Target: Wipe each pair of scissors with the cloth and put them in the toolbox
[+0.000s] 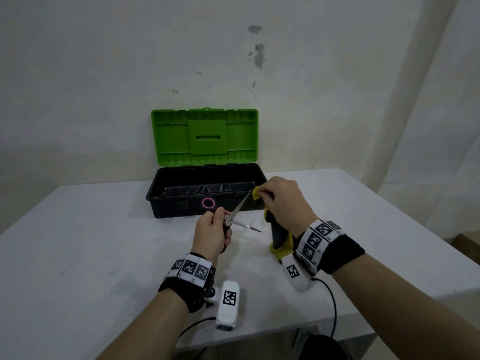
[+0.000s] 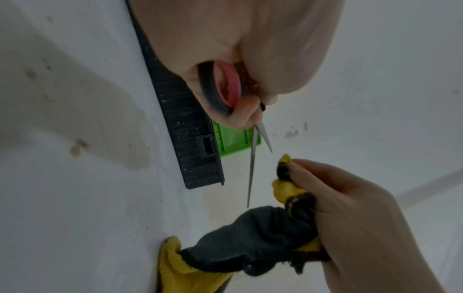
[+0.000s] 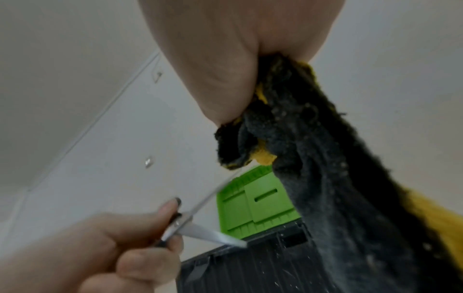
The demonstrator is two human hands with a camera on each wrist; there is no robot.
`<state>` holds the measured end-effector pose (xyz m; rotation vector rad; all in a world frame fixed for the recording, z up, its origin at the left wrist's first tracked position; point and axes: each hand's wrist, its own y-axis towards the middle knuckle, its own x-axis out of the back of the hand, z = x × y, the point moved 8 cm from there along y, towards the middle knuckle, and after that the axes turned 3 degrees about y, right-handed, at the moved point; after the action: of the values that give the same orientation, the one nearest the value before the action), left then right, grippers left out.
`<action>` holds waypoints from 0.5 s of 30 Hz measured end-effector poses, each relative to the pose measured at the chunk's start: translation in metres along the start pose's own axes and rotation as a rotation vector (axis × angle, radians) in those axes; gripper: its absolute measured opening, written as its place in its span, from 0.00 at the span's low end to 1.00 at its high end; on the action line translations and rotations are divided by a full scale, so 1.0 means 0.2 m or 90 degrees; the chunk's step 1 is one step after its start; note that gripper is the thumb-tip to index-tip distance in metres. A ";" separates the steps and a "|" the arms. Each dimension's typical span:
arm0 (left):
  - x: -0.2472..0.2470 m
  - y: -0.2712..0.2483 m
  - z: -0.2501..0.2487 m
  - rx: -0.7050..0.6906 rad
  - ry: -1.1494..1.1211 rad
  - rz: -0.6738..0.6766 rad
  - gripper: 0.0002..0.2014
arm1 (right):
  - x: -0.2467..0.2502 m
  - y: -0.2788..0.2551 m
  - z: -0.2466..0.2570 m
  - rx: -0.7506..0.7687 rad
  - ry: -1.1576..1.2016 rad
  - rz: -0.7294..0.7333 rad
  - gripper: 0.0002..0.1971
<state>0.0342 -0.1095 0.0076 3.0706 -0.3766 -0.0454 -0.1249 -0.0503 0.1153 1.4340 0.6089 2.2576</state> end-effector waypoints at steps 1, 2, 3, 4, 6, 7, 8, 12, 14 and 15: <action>0.01 0.01 0.01 0.005 -0.015 -0.012 0.16 | 0.02 -0.01 0.03 0.011 0.005 -0.002 0.08; 0.02 0.02 0.01 0.009 -0.029 -0.020 0.16 | 0.02 -0.02 0.08 0.028 0.010 0.008 0.08; 0.02 0.02 0.01 0.012 -0.040 -0.025 0.16 | 0.01 -0.04 0.13 0.047 0.014 0.029 0.08; 0.01 0.02 0.00 0.012 -0.050 -0.023 0.16 | -0.03 -0.06 0.18 0.062 0.012 0.062 0.08; -0.02 0.01 -0.02 0.009 -0.065 -0.011 0.16 | -0.13 -0.09 0.25 0.078 0.000 0.122 0.09; -0.03 0.01 -0.02 0.008 -0.066 -0.003 0.17 | -0.18 -0.10 0.27 0.082 -0.006 0.140 0.10; -0.05 0.00 -0.03 0.005 -0.064 0.004 0.17 | -0.21 -0.11 0.29 0.089 -0.016 0.150 0.11; -0.03 -0.01 -0.04 -0.020 -0.065 0.000 0.18 | -0.27 -0.13 0.33 0.111 -0.063 0.170 0.11; 0.02 0.00 -0.03 -0.014 -0.062 -0.021 0.18 | -0.29 -0.15 0.31 0.095 -0.069 0.210 0.11; 0.04 0.01 -0.03 -0.009 -0.057 -0.032 0.18 | -0.30 -0.15 0.30 0.089 -0.073 0.228 0.11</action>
<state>0.0416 -0.1133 0.0128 3.0713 -0.3022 -0.1860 -0.0435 -0.0486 0.0765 1.8547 0.5156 2.4128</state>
